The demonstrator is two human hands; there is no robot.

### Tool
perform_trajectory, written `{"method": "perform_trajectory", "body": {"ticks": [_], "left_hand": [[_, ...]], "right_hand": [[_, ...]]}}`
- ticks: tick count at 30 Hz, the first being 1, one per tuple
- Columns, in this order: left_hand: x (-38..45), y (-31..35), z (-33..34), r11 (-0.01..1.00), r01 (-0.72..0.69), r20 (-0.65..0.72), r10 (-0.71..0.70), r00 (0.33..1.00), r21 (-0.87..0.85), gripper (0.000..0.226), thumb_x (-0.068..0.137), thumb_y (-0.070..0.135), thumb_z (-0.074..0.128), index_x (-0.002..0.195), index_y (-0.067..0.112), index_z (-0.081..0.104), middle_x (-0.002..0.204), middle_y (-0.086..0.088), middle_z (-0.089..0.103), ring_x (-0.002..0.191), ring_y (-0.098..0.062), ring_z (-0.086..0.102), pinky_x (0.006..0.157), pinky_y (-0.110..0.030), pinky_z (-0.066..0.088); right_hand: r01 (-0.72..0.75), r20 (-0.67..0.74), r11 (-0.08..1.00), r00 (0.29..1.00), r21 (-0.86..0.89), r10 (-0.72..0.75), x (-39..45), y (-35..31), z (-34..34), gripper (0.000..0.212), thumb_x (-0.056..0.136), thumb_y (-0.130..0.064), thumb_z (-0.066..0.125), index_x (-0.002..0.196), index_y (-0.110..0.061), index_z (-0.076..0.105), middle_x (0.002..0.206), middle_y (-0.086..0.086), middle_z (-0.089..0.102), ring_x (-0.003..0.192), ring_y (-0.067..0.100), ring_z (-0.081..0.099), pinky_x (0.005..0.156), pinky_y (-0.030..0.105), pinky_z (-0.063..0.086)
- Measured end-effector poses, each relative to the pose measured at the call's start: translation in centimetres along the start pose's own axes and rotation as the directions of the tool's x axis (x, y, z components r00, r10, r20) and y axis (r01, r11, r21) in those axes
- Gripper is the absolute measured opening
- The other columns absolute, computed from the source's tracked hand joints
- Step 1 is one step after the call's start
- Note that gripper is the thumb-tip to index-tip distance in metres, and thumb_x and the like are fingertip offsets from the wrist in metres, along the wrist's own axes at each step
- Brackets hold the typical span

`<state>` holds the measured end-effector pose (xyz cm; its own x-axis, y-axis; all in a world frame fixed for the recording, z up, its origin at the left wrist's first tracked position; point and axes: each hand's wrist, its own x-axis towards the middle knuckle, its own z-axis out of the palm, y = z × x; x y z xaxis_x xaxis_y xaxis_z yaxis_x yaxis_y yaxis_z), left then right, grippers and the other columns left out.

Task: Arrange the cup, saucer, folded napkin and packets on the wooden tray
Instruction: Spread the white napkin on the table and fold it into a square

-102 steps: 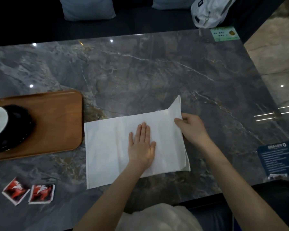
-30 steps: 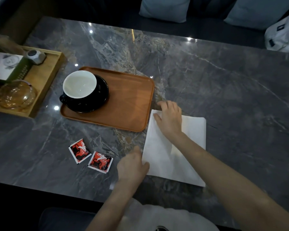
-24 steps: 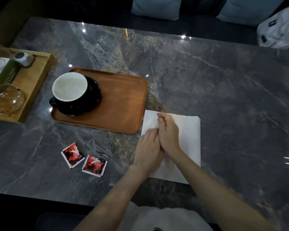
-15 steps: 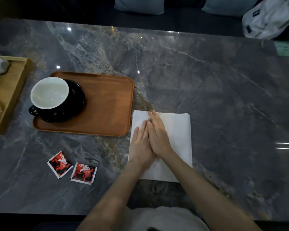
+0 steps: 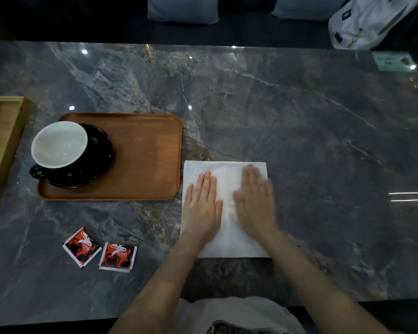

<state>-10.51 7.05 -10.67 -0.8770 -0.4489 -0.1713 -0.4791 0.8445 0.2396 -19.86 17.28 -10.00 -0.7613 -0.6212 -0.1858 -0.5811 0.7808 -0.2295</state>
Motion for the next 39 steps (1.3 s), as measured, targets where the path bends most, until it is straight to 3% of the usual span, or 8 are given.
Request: {"method": "perform_trajectory", "body": {"ticks": [3, 5, 10, 19, 22, 26, 30, 39], "left_hand": [[0.2, -0.6, 0.9, 0.998, -0.029, 0.05, 0.026, 0.998, 0.064, 0.061, 0.089, 0.032, 0.005, 0.146, 0.011, -0.003, 0.158, -0.006, -0.003, 0.146, -0.023, -0.003, 0.118, -0.039, -0.003], [0.1, -0.8, 0.7, 0.994, -0.021, 0.022, 0.019, 1.0, 0.106, 0.059, 0.091, 0.029, 0.011, 0.146, 0.01, 0.002, 0.158, -0.008, 0.006, 0.145, -0.024, 0.005, 0.118, -0.04, 0.004], [0.0, -0.3, 0.5, 1.0, -0.027, -0.036, 0.027, 0.999, -0.013, 0.056, 0.095, 0.03, 0.022, 0.145, 0.005, 0.018, 0.155, -0.011, 0.019, 0.144, -0.026, 0.015, 0.117, -0.043, 0.01], [0.0, -0.3, 0.5, 0.999, -0.026, -0.061, 0.025, 0.998, -0.024, 0.055, 0.096, 0.03, 0.028, 0.145, 0.007, 0.019, 0.156, -0.011, 0.018, 0.145, -0.025, 0.014, 0.118, -0.043, 0.01], [0.0, -0.3, 0.1, 0.999, -0.036, -0.004, 0.036, 0.999, -0.019, 0.057, 0.097, 0.031, 0.028, 0.146, 0.007, 0.013, 0.158, -0.01, 0.011, 0.146, -0.024, 0.007, 0.118, -0.042, 0.006], [1.2, -0.7, -2.4, 0.995, -0.089, 0.061, 0.086, 0.994, 0.04, 0.053, 0.092, 0.026, 0.04, 0.14, 0.007, 0.031, 0.152, -0.015, 0.027, 0.138, -0.029, 0.028, 0.11, -0.044, 0.029], [4.2, -1.6, -6.2, 0.995, -0.089, 0.072, 0.086, 0.994, 0.038, 0.029, 0.087, 0.012, 0.046, 0.113, 0.009, 0.057, 0.124, -0.011, 0.054, 0.116, -0.029, 0.047, 0.09, -0.04, 0.043], [9.5, -2.2, -9.9, 0.985, -0.135, 0.322, 0.094, 0.942, 0.109, 0.048, 0.077, 0.006, 0.066, 0.122, 0.012, 0.053, 0.122, -0.013, 0.054, 0.114, -0.03, 0.051, 0.091, -0.042, 0.045]], "right_hand": [[0.159, -0.052, 0.976, 0.987, 0.151, -0.153, -3.0, -5.3, 1.0, 0.054, 0.095, -0.034, 0.011, 0.145, -0.013, 0.007, 0.156, 0.005, 0.017, 0.143, 0.011, 0.002, 0.119, 0.038, 0.011], [0.174, -0.054, 0.955, 0.985, 0.24, -0.166, -4.3, -6.6, 1.5, 0.052, 0.097, -0.029, 0.016, 0.145, -0.011, 0.019, 0.155, 0.004, 0.021, 0.143, 0.012, 0.011, 0.118, 0.041, 0.02], [-0.015, 0.02, 0.991, 1.0, 0.131, 0.012, -5.8, -1.5, 2.2, 0.056, 0.095, -0.039, 0.011, 0.143, -0.018, -0.009, 0.156, 0.001, -0.006, 0.143, 0.012, -0.01, 0.117, 0.036, -0.006], [-0.063, 0.061, 0.998, 0.996, 0.007, 0.062, -7.2, 3.1, 1.4, 0.06, 0.097, -0.042, 0.017, 0.141, -0.021, -0.017, 0.158, -0.002, -0.008, 0.138, 0.005, -0.016, 0.113, 0.037, -0.018], [-0.027, 0.003, 0.999, 1.0, 0.024, 0.027, -6.4, 3.4, 0.3, 0.055, 0.096, -0.034, 0.03, 0.146, -0.015, 0.016, 0.156, 0.005, 0.019, 0.144, 0.017, 0.011, 0.116, 0.039, -0.006], [0.023, -0.188, 1.0, 0.982, -0.014, -0.025, -3.0, 3.4, -2.3, 0.021, 0.083, -0.013, 0.054, 0.101, -0.007, 0.064, 0.105, 0.013, 0.065, 0.106, 0.031, 0.056, 0.11, 0.044, 0.024], [0.072, -0.006, 0.996, 0.997, -0.042, -0.073, 1.6, 2.6, -4.8, 0.023, 0.086, -0.016, 0.049, 0.106, -0.013, 0.061, 0.117, 0.006, 0.058, 0.115, 0.024, 0.043, 0.098, 0.033, 0.027], [0.223, 0.36, 0.966, 0.919, -0.134, -0.162, 8.5, 1.4, -7.9, 0.063, 0.068, -0.021, 0.073, 0.122, -0.011, 0.042, 0.125, 0.011, 0.045, 0.117, 0.029, 0.042, 0.09, 0.038, 0.039]]}}
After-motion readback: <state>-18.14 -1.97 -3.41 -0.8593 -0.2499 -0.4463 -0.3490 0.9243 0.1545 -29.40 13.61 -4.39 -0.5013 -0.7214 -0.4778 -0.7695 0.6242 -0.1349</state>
